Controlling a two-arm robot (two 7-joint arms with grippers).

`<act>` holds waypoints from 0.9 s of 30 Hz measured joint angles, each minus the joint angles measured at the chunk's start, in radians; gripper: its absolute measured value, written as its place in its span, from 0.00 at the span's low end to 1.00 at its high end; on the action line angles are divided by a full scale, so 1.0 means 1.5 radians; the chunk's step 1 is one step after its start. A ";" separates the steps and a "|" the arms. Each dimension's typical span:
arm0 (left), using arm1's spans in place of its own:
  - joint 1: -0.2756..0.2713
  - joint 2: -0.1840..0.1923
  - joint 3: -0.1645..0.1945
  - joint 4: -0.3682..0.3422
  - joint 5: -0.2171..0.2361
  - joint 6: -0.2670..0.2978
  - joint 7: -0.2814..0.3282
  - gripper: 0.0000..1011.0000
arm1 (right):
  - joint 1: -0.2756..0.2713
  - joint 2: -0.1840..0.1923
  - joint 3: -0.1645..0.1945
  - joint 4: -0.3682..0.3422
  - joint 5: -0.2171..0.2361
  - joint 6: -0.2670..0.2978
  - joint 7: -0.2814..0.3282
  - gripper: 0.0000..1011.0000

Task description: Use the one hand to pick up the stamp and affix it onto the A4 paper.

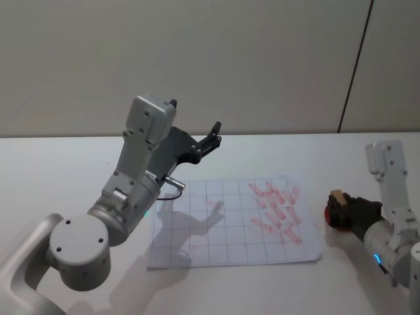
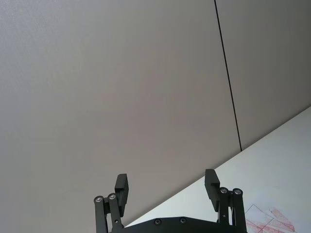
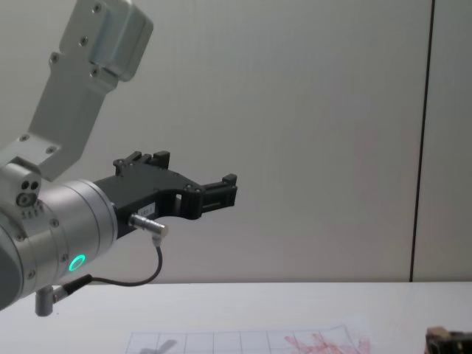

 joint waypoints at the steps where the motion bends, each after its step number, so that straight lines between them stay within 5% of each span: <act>1: 0.000 0.000 0.000 0.000 0.000 0.000 0.000 0.99 | 0.000 0.000 0.000 -0.003 -0.001 -0.002 0.001 0.21; 16: 0.000 0.000 0.000 0.000 0.000 0.000 0.000 0.99 | -0.001 0.001 -0.010 -0.057 -0.028 -0.025 0.067 0.21; 27: 0.000 0.000 0.000 0.000 0.000 0.000 0.000 0.99 | 0.022 -0.016 -0.036 -0.033 -0.076 -0.018 0.146 0.21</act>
